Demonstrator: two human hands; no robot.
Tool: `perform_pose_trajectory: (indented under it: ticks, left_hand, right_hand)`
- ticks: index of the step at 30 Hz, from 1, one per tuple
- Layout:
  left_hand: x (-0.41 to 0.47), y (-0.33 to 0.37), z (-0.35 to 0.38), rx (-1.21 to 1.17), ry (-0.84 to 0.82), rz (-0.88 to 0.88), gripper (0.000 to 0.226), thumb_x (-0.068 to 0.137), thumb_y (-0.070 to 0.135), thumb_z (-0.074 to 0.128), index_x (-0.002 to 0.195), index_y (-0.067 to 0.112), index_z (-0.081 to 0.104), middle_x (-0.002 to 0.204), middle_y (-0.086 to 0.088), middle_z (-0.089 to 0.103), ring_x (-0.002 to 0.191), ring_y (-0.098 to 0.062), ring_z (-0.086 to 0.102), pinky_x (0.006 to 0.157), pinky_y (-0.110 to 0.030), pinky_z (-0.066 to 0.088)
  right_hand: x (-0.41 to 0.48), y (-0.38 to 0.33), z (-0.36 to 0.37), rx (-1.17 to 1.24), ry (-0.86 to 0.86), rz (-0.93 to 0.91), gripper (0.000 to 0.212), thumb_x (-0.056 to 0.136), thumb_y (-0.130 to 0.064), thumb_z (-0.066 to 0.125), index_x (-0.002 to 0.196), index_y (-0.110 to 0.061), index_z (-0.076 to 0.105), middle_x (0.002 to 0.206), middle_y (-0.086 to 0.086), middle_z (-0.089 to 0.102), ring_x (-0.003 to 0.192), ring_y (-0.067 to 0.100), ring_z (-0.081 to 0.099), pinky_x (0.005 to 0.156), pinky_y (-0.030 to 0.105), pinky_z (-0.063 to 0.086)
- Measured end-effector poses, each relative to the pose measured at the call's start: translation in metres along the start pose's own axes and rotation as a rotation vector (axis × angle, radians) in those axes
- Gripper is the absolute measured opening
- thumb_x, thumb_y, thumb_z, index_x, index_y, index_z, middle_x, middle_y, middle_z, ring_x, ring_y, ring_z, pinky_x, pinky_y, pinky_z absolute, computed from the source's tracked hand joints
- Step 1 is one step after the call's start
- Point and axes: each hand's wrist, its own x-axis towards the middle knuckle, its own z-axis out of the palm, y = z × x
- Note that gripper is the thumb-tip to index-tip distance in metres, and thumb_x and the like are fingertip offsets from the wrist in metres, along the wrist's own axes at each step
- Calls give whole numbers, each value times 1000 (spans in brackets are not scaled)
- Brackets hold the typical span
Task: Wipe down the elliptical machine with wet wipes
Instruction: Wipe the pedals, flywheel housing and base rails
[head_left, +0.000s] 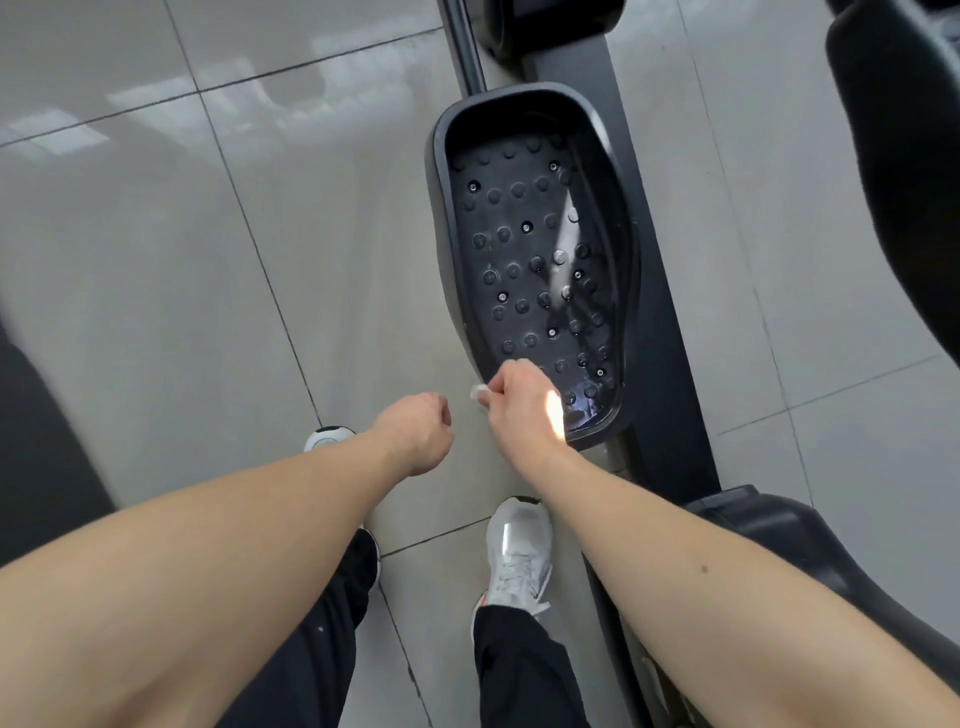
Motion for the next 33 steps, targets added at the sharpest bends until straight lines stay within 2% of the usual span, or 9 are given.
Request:
perform_pose_trajectory:
  ticks: [3, 7, 10, 14, 19, 22, 26, 30, 33]
  left_hand:
    - [-10, 5, 2, -82, 68, -17, 20, 94, 14, 47, 105, 17, 64, 106, -5, 70, 100, -29, 64, 86, -33, 53]
    - [-29, 12, 4, -295, 157, -34, 15, 93, 14, 49, 96, 18, 62, 94, -5, 69, 93, -27, 68, 81, -35, 56]
    - [-31, 16, 8, -400, 222, -24, 12, 94, 14, 50, 96, 19, 61, 98, -6, 69, 96, -27, 68, 86, -38, 56]
    - [-7, 15, 21, -478, 285, 0, 13, 94, 10, 51, 96, 19, 61, 99, -8, 70, 98, -28, 69, 84, -36, 55]
    - [17, 10, 13, -426, 238, 84, 21, 91, 7, 48, 99, 8, 67, 94, -13, 75, 87, -28, 73, 80, -41, 60]
    - [28, 15, -13, -317, 207, 107, 23, 96, 10, 51, 106, 3, 70, 96, -12, 76, 89, -24, 74, 80, -35, 60]
    - [30, 34, -36, -178, 147, 136, 28, 102, 17, 47, 110, 1, 68, 97, -9, 78, 83, -21, 75, 74, -31, 62]
    - [29, 34, -34, -156, 163, 160, 31, 97, 17, 45, 103, -1, 70, 86, -6, 78, 72, -20, 72, 67, -28, 60]
    - [26, 27, -25, -211, 190, 193, 29, 90, 11, 43, 93, 0, 71, 79, -7, 75, 65, -22, 64, 56, -23, 51]
  right_hand:
    - [-8, 14, 8, 36, 41, -65, 19, 98, -19, 65, 84, -14, 54, 94, 3, 54, 80, 21, 52, 73, 34, 42]
    - [-49, 58, 12, -48, 93, -125, 24, 86, -6, 77, 77, -11, 56, 81, 1, 52, 71, 20, 53, 66, 20, 31]
    - [-52, 70, 8, -43, 61, -170, 16, 92, -7, 71, 83, -12, 58, 87, 5, 59, 79, 20, 60, 71, 21, 38]
    - [-24, 62, 6, 155, 101, -256, 27, 90, -9, 72, 75, -19, 52, 83, -2, 55, 75, 13, 53, 69, 21, 44]
    - [3, 21, -26, 252, 191, -533, 16, 93, -23, 72, 84, -17, 61, 83, -6, 60, 77, 11, 58, 67, 20, 46]
    - [12, 3, -54, 298, 239, -653, 16, 97, -25, 67, 86, -21, 57, 78, -5, 58, 72, 11, 57, 63, 20, 47]
    - [23, 5, -66, 155, 270, -676, 15, 98, -24, 67, 89, -24, 55, 78, -7, 59, 69, 8, 57, 59, 18, 47]
    - [20, 29, -39, 50, 310, -680, 7, 93, -18, 71, 91, -19, 64, 87, -7, 60, 81, 7, 58, 71, 23, 50]
    - [10, 55, 0, 25, 306, -674, 10, 86, -21, 77, 82, -16, 69, 89, -8, 50, 86, 10, 49, 75, 22, 41]
